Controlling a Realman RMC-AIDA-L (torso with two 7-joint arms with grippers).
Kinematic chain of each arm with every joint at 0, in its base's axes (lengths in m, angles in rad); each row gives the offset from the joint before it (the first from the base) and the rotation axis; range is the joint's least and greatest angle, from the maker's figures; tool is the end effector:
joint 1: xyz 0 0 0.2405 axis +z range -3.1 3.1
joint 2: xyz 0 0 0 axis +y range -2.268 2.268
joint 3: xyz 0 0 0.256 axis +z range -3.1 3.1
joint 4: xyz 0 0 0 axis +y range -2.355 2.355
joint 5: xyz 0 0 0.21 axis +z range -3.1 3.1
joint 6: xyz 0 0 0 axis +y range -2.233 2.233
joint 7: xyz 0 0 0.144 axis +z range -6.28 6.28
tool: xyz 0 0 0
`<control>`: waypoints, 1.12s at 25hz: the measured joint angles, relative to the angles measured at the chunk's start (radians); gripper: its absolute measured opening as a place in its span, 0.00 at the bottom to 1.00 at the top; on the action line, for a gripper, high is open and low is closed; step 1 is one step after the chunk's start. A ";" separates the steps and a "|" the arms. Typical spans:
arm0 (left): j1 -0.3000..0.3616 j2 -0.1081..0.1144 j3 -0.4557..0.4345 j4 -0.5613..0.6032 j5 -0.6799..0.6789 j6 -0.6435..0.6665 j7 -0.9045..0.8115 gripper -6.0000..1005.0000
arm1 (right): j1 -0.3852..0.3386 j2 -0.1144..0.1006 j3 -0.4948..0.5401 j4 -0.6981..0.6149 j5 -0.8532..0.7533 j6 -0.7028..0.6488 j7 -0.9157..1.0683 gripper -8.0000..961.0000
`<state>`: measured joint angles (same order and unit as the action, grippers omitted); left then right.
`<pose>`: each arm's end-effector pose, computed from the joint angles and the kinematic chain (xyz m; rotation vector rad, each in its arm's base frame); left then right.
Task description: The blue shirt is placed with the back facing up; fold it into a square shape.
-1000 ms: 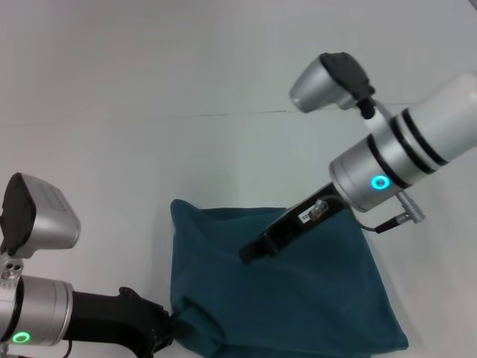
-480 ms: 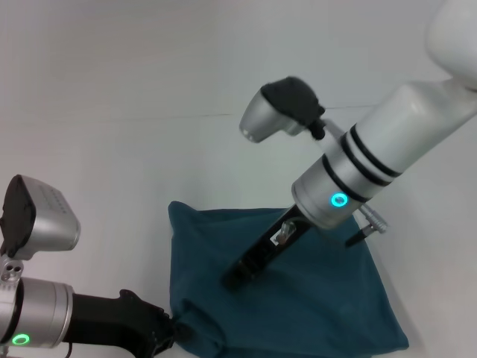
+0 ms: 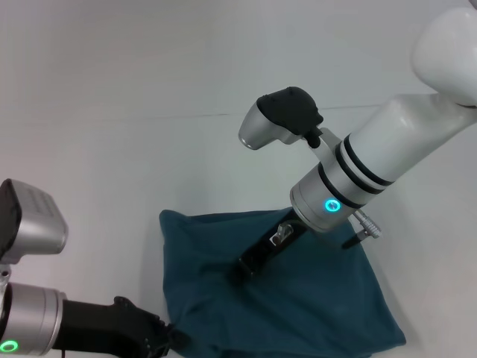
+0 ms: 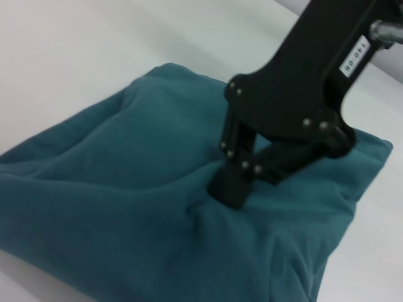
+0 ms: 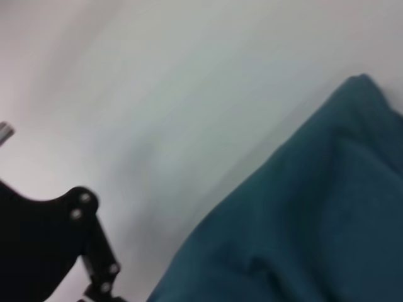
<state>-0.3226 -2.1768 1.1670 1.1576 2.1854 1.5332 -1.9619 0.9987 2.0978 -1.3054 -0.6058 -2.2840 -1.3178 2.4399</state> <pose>-0.2402 0.2880 -0.0338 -2.8893 -0.9463 -0.1586 0.1396 0.3839 -0.0893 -2.8467 1.1666 -0.2878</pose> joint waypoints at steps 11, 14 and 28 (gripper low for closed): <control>0.011 0.000 -0.047 -0.001 -0.014 0.094 0.029 0.04 | 0.007 0.000 0.005 0.007 0.006 0.021 0.001 0.01; 0.011 0.000 -0.053 -0.003 -0.015 0.088 0.031 0.04 | 0.005 0.000 0.009 -0.001 0.016 0.001 -0.001 0.01; 0.003 0.003 -0.060 -0.016 -0.007 0.055 0.050 0.04 | 0.003 0.002 0.063 -0.027 0.096 0.046 -0.039 0.01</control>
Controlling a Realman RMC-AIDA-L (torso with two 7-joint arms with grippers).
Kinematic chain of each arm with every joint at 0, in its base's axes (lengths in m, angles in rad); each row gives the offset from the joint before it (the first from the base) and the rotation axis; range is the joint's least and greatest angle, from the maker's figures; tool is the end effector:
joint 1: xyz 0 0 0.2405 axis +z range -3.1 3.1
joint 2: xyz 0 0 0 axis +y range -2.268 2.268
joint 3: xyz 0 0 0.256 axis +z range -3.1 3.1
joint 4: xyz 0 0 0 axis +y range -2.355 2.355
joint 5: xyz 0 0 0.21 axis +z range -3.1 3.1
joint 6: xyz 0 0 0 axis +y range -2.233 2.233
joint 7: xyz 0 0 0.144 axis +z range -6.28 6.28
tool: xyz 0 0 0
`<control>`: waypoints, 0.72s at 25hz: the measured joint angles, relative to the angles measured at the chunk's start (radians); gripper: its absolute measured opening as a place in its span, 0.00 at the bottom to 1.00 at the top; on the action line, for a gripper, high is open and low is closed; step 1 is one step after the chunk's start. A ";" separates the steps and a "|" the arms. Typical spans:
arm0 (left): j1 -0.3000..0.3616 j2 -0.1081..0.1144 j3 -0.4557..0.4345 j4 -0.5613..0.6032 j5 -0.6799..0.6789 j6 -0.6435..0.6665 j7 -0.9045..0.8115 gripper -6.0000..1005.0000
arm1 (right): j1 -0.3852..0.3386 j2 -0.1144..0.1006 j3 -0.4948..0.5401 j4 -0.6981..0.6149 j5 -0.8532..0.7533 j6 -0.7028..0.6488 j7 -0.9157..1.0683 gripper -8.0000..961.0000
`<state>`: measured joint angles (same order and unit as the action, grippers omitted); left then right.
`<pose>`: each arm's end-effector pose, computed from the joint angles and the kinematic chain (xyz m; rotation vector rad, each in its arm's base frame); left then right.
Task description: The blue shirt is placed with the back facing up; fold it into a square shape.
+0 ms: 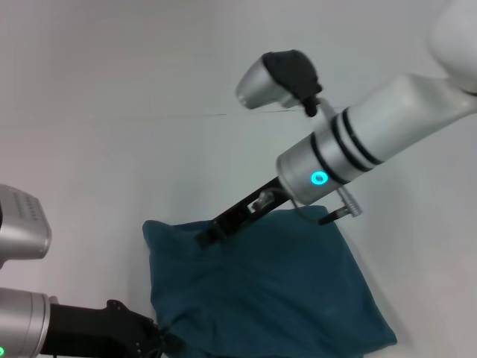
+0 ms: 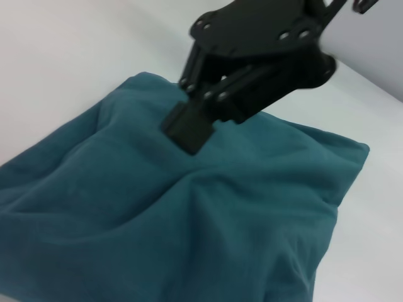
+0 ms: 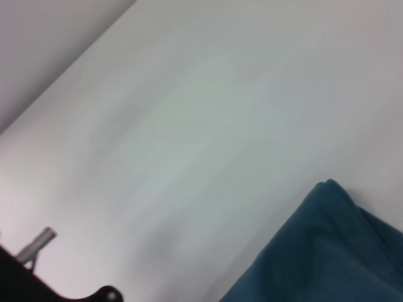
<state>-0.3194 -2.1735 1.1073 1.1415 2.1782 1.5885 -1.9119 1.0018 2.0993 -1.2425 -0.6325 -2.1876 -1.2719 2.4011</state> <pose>-0.2465 0.2827 -0.0262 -2.9073 -0.9444 -0.2009 0.1160 0.3979 -0.0831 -2.8467 1.1564 -0.0288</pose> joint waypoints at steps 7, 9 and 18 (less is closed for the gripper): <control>-0.002 0.000 0.001 -0.002 0.023 -0.017 0.004 0.04 | 0.054 0.003 -0.086 0.129 0.022 0.121 0.016 0.01; -0.002 0.000 0.000 -0.004 0.025 -0.023 0.003 0.04 | 0.053 0.001 -0.089 0.142 0.021 0.137 0.028 0.01; -0.004 0.003 -0.014 -0.029 0.026 -0.041 0.004 0.04 | 0.014 -0.005 -0.082 0.115 0.022 0.138 0.030 0.01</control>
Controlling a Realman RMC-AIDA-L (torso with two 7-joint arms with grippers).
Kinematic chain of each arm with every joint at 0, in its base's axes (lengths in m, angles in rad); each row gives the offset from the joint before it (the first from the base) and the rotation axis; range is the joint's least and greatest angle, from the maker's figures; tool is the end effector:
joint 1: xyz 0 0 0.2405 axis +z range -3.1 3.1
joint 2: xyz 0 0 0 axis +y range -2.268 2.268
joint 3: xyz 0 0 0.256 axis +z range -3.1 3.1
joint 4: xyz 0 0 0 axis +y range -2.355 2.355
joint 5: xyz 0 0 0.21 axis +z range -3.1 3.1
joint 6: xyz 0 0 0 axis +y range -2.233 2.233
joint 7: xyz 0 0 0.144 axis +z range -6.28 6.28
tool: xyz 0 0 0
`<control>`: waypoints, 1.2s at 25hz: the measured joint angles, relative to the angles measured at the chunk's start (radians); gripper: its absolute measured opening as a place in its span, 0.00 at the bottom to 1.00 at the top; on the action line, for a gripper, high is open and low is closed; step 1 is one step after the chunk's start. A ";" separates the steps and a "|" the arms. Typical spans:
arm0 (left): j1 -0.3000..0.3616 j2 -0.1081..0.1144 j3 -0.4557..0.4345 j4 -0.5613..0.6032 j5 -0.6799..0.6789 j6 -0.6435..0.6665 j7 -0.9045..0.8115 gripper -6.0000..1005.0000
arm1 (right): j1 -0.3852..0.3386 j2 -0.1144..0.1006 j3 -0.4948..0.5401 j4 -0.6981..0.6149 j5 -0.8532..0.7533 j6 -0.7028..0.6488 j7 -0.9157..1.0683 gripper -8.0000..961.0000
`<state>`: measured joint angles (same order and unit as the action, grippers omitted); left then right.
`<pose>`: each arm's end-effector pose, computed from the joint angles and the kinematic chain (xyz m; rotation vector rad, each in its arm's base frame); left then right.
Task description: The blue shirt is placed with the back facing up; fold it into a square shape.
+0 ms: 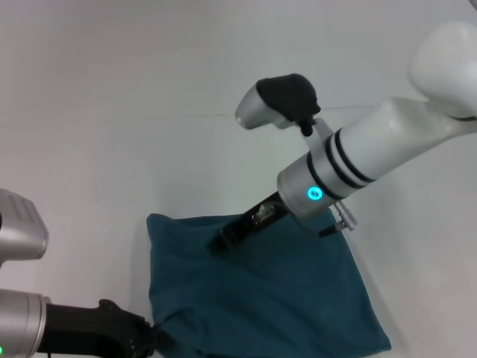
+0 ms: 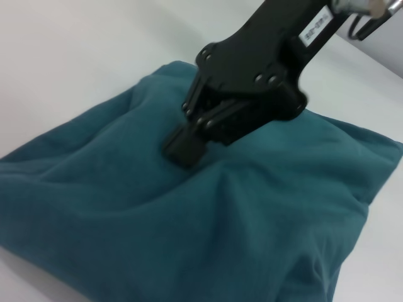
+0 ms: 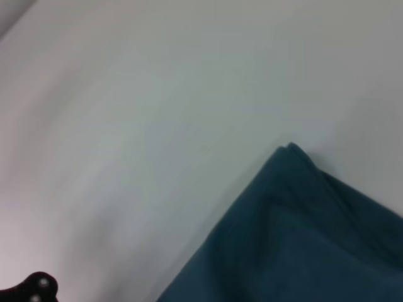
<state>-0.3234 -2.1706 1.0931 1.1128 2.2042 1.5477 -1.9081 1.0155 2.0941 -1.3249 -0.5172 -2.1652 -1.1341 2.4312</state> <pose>-0.2563 0.2861 -0.0271 -2.8638 -0.9712 -0.1683 0.1374 0.4010 -0.0991 -2.7439 1.2205 -0.0928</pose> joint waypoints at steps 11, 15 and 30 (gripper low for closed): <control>-0.077 0.006 -0.004 -0.041 -0.001 -0.147 0.000 0.03 | -0.246 -0.021 0.271 -0.413 0.007 -0.238 0.002 0.01; -0.145 0.013 -0.004 -0.088 0.000 -0.229 0.002 0.03 | -0.307 -0.029 0.348 -0.465 0.007 -0.277 -0.004 0.01; -0.256 0.010 -0.024 -0.188 0.121 -0.504 -0.079 0.03 | -0.372 -0.046 0.413 -0.483 0.006 -0.308 -0.036 0.01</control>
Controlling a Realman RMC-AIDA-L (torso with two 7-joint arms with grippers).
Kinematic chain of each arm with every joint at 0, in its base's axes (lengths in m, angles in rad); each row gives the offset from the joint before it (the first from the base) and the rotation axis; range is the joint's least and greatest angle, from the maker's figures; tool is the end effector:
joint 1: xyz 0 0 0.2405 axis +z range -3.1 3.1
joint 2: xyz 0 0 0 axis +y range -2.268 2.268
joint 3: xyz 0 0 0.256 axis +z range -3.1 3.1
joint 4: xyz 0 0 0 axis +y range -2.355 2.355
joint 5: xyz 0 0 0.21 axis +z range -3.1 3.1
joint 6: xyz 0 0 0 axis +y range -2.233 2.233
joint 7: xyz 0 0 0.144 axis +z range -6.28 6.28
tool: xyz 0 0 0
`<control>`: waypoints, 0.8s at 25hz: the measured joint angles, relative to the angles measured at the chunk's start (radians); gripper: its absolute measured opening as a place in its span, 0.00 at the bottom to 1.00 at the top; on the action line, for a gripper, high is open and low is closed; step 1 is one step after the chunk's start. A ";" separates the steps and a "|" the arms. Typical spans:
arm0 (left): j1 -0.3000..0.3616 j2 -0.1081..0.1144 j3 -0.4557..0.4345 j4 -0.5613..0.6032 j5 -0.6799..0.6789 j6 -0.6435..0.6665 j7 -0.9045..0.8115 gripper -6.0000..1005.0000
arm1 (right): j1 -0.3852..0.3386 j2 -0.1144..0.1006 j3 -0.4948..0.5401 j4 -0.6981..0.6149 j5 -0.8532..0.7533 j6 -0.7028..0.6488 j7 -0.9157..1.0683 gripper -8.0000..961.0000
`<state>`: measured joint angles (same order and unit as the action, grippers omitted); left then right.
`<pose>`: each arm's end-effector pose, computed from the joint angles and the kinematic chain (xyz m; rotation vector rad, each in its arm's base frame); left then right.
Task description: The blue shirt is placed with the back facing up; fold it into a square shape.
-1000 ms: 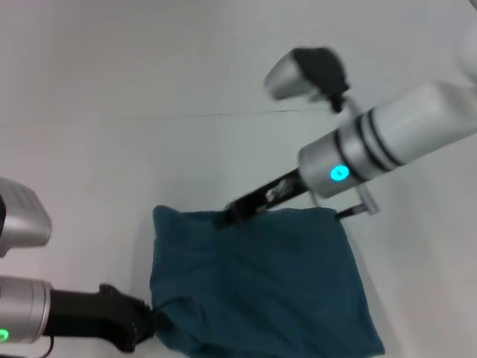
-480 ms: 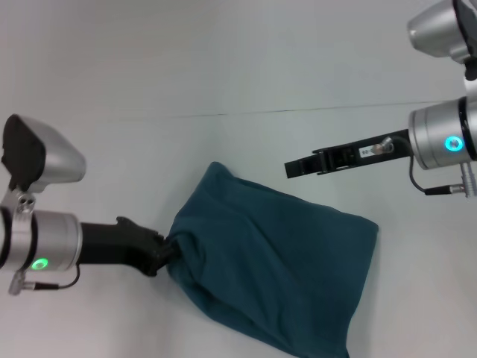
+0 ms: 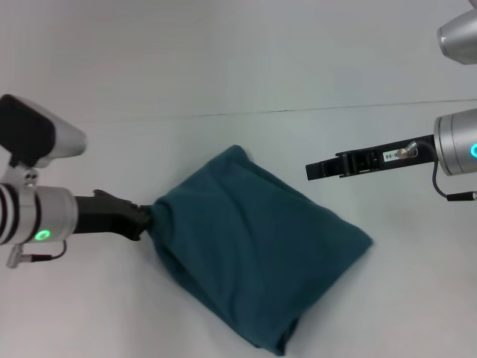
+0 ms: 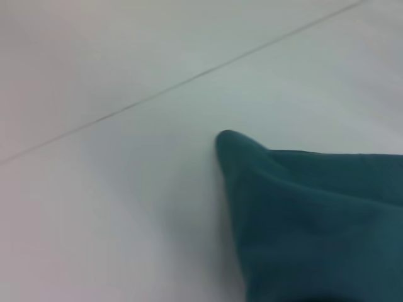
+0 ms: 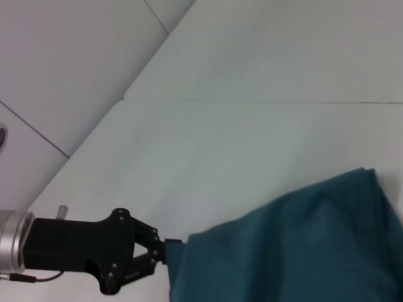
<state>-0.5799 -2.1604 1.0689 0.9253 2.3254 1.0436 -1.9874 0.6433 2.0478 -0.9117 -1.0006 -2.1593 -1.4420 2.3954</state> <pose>-0.2379 0.3907 -0.0305 -2.5011 -0.8171 -0.0690 0.2017 0.3899 0.0336 -2.5036 1.3609 0.4039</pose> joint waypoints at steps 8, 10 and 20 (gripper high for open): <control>0.048 0.008 -0.063 -0.022 0.008 -0.012 -0.012 0.03 | 0.023 -0.002 0.002 0.004 -0.004 0.006 -0.001 0.01; 0.064 0.006 -0.065 -0.015 0.008 0.005 -0.012 0.03 | 0.030 -0.004 -0.001 0.004 -0.005 0.006 0.002 0.01; 0.118 -0.005 -0.110 0.078 0.000 0.249 -0.020 0.03 | 0.042 -0.030 -0.003 0.010 -0.009 -0.013 0.025 0.01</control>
<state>-0.4620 -2.1656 0.9586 1.0035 2.3257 1.2921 -2.0072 0.6853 2.0183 -0.9149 -0.9909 -2.1683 -1.4554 2.4201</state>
